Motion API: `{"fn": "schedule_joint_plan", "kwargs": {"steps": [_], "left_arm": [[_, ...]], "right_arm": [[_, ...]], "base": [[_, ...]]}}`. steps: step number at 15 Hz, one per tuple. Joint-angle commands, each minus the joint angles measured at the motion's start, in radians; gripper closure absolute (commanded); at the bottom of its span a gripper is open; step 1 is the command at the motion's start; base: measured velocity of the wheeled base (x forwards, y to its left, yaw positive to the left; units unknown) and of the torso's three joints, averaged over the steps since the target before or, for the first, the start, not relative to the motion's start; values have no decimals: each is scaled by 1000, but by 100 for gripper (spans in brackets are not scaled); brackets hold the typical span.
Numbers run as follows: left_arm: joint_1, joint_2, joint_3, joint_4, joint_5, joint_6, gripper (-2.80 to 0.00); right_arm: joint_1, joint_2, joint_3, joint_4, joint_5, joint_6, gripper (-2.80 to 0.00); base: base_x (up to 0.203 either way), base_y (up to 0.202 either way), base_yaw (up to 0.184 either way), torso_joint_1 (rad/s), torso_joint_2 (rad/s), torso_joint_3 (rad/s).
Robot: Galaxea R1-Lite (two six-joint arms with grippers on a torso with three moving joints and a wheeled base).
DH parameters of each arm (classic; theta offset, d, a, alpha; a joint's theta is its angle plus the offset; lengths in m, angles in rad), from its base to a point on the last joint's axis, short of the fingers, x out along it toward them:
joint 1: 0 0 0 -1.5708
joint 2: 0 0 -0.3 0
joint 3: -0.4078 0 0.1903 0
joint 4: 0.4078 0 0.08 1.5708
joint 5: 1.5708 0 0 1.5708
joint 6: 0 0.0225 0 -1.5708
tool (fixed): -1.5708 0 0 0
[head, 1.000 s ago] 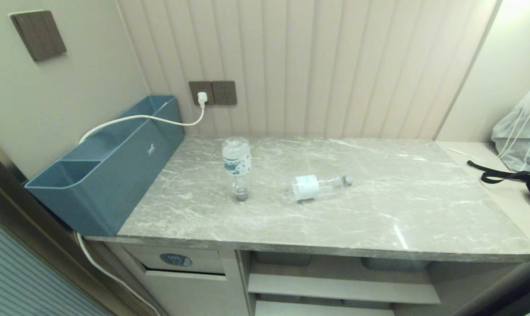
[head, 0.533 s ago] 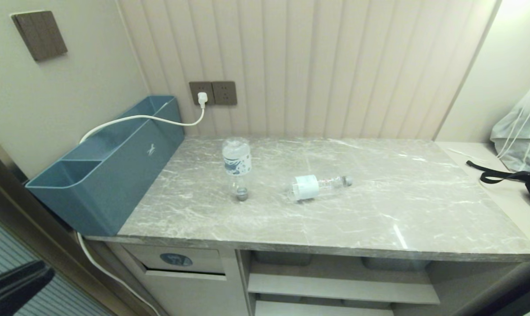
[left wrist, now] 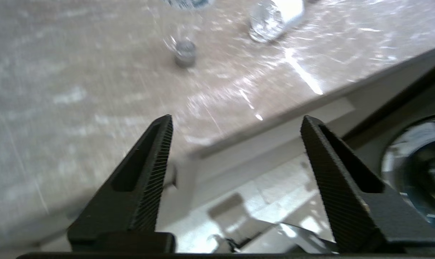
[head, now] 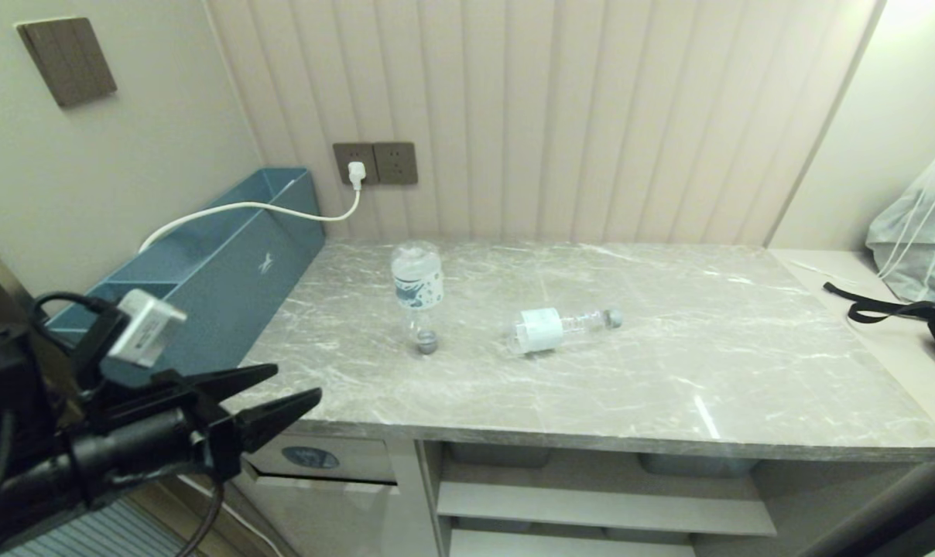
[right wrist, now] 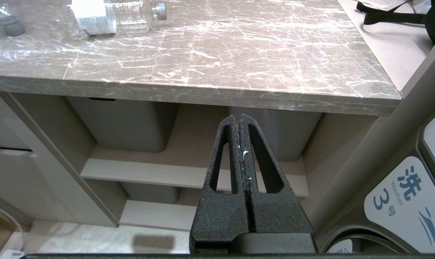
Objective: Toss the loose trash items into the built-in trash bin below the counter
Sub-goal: Pick up the garbage
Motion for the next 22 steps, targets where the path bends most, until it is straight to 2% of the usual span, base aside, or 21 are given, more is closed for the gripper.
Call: {"fn": "schedule_joint_plan", "kwargs": {"steps": [1, 5, 9, 22], "left_arm": [[-2, 202, -78, -38, -3, 24, -280], [-12, 440, -289, -126, -6, 73, -280], [-62, 546, -428, -165, -8, 79, -280], [-70, 727, -692, -172, -9, 77, -280]], "right_arm": [[0, -1, 0, 0, 0, 2, 0], [0, -1, 0, 0, -1, 2, 0], [0, -1, 0, 0, -1, -2, 0], [0, -1, 0, 0, -3, 6, 0]], "base": [[0, 0, 0, 0, 0, 0], [0, 0, 0, 0, 0, 0], [0, 0, 0, 0, 0, 0], [0, 0, 0, 0, 0, 0]]}}
